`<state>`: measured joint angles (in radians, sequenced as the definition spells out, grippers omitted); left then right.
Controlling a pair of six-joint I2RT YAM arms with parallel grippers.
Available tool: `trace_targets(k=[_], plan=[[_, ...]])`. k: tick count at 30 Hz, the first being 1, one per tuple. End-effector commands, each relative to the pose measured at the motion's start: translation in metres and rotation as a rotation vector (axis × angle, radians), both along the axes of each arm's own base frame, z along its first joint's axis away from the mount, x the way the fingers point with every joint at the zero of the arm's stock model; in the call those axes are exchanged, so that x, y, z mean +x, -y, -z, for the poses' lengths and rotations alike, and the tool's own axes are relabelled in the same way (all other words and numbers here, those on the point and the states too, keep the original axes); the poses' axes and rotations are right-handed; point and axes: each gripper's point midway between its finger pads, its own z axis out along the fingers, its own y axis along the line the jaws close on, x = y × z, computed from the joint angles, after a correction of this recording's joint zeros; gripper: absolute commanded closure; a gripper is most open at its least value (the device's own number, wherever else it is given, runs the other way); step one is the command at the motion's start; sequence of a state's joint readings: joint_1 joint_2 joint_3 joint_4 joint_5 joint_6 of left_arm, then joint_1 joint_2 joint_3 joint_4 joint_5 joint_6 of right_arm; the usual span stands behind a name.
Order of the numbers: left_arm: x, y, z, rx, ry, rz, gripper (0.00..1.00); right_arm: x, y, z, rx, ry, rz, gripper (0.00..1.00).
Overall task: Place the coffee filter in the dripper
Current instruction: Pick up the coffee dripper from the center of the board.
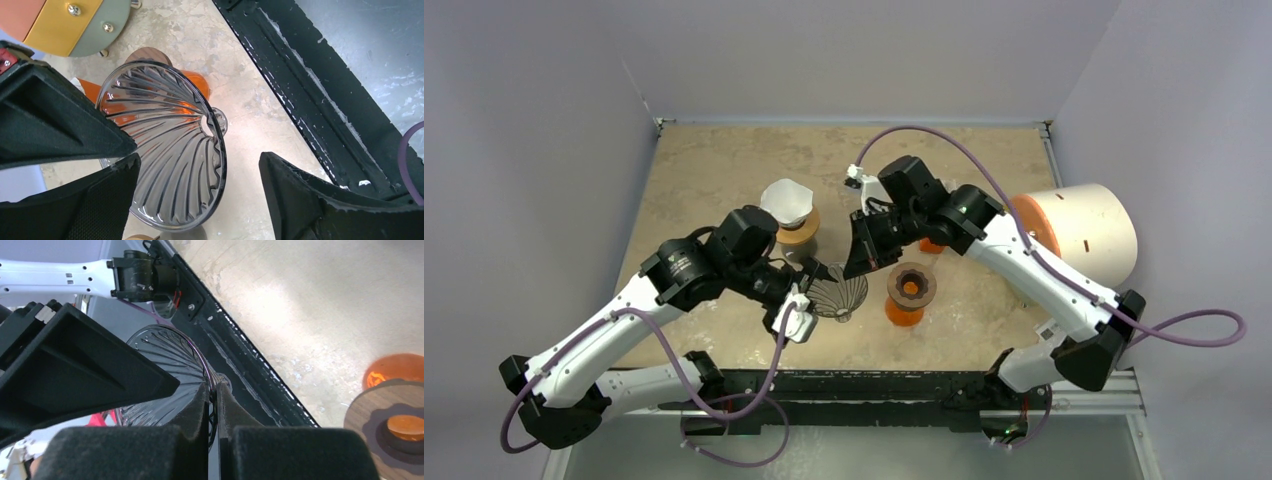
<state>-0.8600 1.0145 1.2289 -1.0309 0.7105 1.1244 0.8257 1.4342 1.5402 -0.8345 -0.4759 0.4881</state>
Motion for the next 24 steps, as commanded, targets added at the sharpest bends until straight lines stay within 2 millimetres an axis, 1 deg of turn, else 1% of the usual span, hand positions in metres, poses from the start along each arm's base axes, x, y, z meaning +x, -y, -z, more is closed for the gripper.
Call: trace_targets(k=[1, 4, 9, 13, 15, 17, 20, 22, 24], plan=[[-0.006, 0.009, -0.020, -0.079, -0.019, 0.025, 0.12, 0.002, 0.016, -0.008, -0.011, 0.100, 0.031, 1.00], [-0.009, 0.012, -0.025, -0.104, -0.038, 0.034, 0.09, 0.009, 0.029, -0.006, -0.049, 0.166, 0.083, 1.00], [-0.003, 0.023, -0.037, -0.186, -0.078, -0.031, 0.06, 0.020, 0.054, -0.005, -0.102, 0.269, 0.178, 1.00], [-0.003, 0.034, -0.045, -0.221, -0.202, -0.086, 0.05, 0.027, 0.072, -0.007, -0.129, 0.343, 0.258, 1.00], [0.006, 0.042, -0.052, -0.240, -0.297, -0.180, 0.04, 0.032, 0.084, -0.007, -0.156, 0.382, 0.305, 1.00], [0.021, 0.050, -0.056, -0.238, -0.396, -0.311, 0.03, 0.037, 0.095, -0.007, -0.179, 0.415, 0.355, 1.00], [0.032, 0.055, -0.055, -0.210, -0.454, -0.397, 0.03, 0.043, 0.110, -0.012, -0.191, 0.469, 0.426, 1.00], [0.042, 0.059, -0.058, -0.229, -0.498, -0.470, 0.02, 0.046, 0.123, -0.012, -0.210, 0.501, 0.482, 1.00], [0.056, 0.061, -0.061, -0.256, -0.567, -0.601, 0.01, 0.048, 0.130, -0.014, -0.204, 0.523, 0.523, 1.00]])
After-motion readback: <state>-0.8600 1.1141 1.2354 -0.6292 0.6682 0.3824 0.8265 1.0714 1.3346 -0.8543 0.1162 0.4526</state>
